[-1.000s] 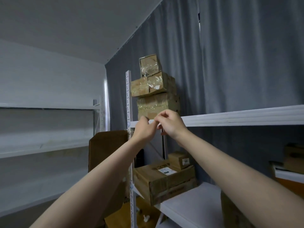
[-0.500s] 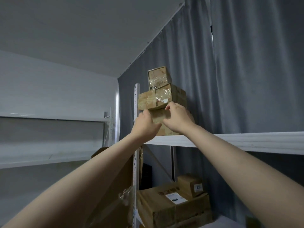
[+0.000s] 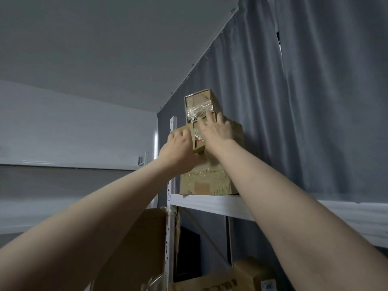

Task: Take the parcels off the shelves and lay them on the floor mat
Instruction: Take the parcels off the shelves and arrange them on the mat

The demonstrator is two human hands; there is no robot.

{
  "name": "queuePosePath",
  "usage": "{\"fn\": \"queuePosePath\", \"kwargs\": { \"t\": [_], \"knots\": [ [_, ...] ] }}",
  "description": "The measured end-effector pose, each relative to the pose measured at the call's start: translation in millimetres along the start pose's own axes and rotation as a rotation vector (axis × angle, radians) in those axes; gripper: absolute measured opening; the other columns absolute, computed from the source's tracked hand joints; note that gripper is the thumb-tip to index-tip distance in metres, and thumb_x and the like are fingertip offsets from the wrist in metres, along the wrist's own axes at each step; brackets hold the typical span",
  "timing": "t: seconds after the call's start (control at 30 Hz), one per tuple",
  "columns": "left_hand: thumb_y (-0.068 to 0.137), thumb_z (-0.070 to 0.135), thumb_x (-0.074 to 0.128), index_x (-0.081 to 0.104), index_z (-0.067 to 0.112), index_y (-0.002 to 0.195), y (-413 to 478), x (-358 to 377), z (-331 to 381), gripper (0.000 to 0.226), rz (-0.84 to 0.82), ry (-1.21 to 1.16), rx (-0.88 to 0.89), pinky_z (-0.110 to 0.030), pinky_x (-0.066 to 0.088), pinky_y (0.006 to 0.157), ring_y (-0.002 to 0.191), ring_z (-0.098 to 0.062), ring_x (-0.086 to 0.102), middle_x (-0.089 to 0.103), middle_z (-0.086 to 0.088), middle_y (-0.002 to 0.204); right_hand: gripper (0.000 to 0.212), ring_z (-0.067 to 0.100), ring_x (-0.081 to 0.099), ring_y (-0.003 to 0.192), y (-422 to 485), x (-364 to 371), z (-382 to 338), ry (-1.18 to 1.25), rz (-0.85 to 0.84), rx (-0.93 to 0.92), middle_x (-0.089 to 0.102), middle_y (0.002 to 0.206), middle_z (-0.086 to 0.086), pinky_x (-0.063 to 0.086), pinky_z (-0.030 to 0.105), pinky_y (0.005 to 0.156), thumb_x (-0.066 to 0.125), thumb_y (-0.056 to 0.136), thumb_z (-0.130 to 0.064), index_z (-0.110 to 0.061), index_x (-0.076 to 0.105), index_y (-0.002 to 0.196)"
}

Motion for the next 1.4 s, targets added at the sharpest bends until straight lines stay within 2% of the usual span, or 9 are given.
{"fn": "queuePosePath", "kwargs": {
  "t": [0.27, 0.47, 0.6, 0.73, 0.9, 1.03, 1.13, 1.27, 1.4],
  "knots": [
    [0.091, 0.025, 0.061, 0.034, 0.007, 0.140, 28.0, 18.2, -18.8, 0.058, 0.035, 0.103, 0.016, -0.035, 0.041, 0.095, 0.123, -0.029, 0.041, 0.042, -0.013, 0.139, 0.107, 0.050, -0.003, 0.148, 56.6, 36.4, 15.2, -0.082, -0.058, 0.006, -0.008, 0.164, 0.019, 0.021, 0.065, 0.116, 0.073, 0.083, -0.038, -0.022, 0.000, 0.159],
    [0.090, 0.024, 0.060, 0.034, 0.006, 0.139, 36.6, 40.1, -19.0, 0.058, 0.003, 0.125, -0.010, -0.038, 0.043, 0.098, 0.126, -0.031, 0.039, 0.040, -0.015, 0.142, 0.100, 0.038, 0.016, 0.144, 64.5, 34.9, 16.7, -0.081, 0.001, -0.011, 0.017, 0.156, 0.014, 0.029, 0.065, 0.109, 0.079, 0.077, -0.033, -0.019, 0.018, 0.156],
    [0.088, 0.024, 0.059, 0.036, 0.007, 0.134, 37.2, 50.6, -10.4, 0.055, -0.012, 0.098, -0.021, -0.041, 0.044, 0.095, 0.127, -0.032, 0.037, 0.041, -0.014, 0.139, 0.083, 0.038, 0.021, 0.141, 56.1, 26.1, 26.6, -0.070, 0.050, 0.032, 0.022, 0.152, 0.015, 0.033, 0.065, 0.108, 0.071, 0.083, -0.025, -0.016, 0.025, 0.151],
    [0.089, 0.028, 0.058, 0.039, 0.005, 0.129, 39.0, 50.8, 0.4, 0.050, 0.003, 0.053, -0.035, -0.041, 0.040, 0.096, 0.125, -0.034, 0.039, 0.043, -0.015, 0.136, 0.081, 0.038, 0.025, 0.138, 44.9, 11.5, 38.6, -0.073, 0.080, 0.081, 0.026, 0.148, 0.015, 0.037, 0.065, 0.104, 0.072, 0.082, -0.024, -0.017, 0.027, 0.148],
    [0.089, 0.027, 0.063, 0.038, 0.003, 0.131, 40.0, 42.0, 0.9, 0.054, 0.038, -0.039, -0.095, -0.044, 0.040, 0.100, 0.127, -0.035, 0.040, 0.042, -0.017, 0.139, 0.091, 0.042, 0.022, 0.139, 28.6, -9.2, 46.6, -0.045, 0.115, 0.133, 0.024, 0.150, 0.017, 0.044, 0.060, 0.101, 0.079, 0.075, -0.024, -0.014, 0.027, 0.148],
    [0.088, 0.027, 0.063, 0.033, 0.001, 0.137, 35.5, 34.3, -10.2, 0.063, 0.027, -0.091, -0.161, -0.044, 0.040, 0.099, 0.129, -0.036, 0.038, 0.039, -0.019, 0.140, 0.096, 0.043, 0.022, 0.140, 10.4, -37.3, 45.0, -0.018, 0.201, 0.130, 0.024, 0.152, 0.017, 0.055, 0.041, 0.085, 0.084, 0.072, -0.026, -0.013, 0.028, 0.149],
    [0.091, 0.022, 0.055, 0.033, -0.001, 0.137, 27.9, 24.0, -21.9, 0.055, 0.035, -0.141, -0.220, -0.044, 0.038, 0.100, 0.128, -0.037, 0.038, 0.039, -0.020, 0.141, 0.098, 0.043, 0.024, 0.141, -7.0, -58.3, 25.9, -0.032, 0.261, 0.078, 0.024, 0.154, 0.016, 0.055, 0.036, 0.079, 0.084, 0.071, -0.020, -0.013, 0.025, 0.150],
    [0.094, 0.016, 0.044, 0.040, 0.002, 0.126, 13.0, 4.7, -36.4, 0.035, 0.085, -0.239, -0.255, -0.044, 0.037, 0.099, 0.124, -0.038, 0.041, 0.045, -0.021, 0.134, 0.092, 0.040, 0.028, 0.139, -31.3, -78.8, -10.6, -0.029, 0.327, -0.007, 0.028, 0.152, 0.016, 0.055, 0.038, 0.080, 0.076, 0.078, -0.015, -0.015, 0.021, 0.152],
    [0.096, 0.011, 0.033, 0.048, 0.002, 0.106, -12.7, -26.8, -67.3, 0.020, 0.228, -0.472, -0.316, -0.040, 0.041, 0.084, 0.103, -0.035, 0.051, 0.055, -0.022, 0.121, 0.076, 0.041, 0.024, 0.142, -56.8, -95.6, -46.2, 0.048, 0.394, -0.084, 0.026, 0.154, 0.015, 0.057, 0.042, 0.079, 0.055, 0.091, -0.007, -0.017, 0.017, 0.156]
  ]
}}
Point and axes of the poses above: each hand's wrist, its own y-axis towards the middle knuckle, its own x-axis out of the palm, z = x × y, the point moved 10 cm from there along y, towards the middle knuckle
